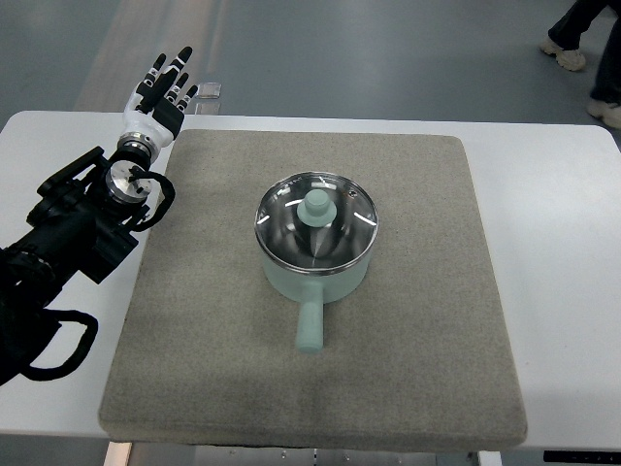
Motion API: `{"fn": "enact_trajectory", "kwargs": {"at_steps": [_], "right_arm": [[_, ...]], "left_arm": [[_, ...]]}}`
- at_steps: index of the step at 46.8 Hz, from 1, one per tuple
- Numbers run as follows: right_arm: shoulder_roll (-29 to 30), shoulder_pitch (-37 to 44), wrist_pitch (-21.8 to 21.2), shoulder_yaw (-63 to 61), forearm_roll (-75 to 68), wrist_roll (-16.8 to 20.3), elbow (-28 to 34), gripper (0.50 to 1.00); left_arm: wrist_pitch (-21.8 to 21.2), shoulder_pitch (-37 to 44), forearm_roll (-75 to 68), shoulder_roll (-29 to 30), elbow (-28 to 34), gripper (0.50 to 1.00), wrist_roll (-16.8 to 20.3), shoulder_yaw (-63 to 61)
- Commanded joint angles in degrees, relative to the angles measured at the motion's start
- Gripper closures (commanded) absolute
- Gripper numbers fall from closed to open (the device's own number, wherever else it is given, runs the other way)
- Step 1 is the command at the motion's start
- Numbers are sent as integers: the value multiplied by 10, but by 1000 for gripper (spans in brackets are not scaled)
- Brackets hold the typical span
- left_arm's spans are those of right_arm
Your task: Place lid left of pot with left hand
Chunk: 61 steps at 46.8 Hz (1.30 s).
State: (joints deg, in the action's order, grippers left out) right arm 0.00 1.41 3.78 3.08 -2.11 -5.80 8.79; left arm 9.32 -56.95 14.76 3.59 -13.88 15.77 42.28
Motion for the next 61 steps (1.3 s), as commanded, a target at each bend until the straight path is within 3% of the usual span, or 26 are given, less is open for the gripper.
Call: {"fn": "enact_trajectory", "kwargs": {"at_steps": [1, 31, 38, 46, 61], "right_arm": [[0, 0, 0, 0, 0, 0, 0, 579], [0, 0, 0, 0, 0, 0, 0, 577], [0, 0, 0, 0, 0, 0, 0, 579], [0, 0, 0, 0, 0, 0, 0, 579], [0, 0, 0, 0, 0, 0, 0, 576]], "left_arm": [[0, 0, -1, 0, 0, 506, 0, -1], [12, -4, -4, 22, -4, 506, 0, -12], [9, -15, -7, 29, -4, 506, -1, -80], [17, -47, -9, 38, -4, 506, -1, -245], [117, -121, -85, 77, -8, 506, -2, -380]]}}
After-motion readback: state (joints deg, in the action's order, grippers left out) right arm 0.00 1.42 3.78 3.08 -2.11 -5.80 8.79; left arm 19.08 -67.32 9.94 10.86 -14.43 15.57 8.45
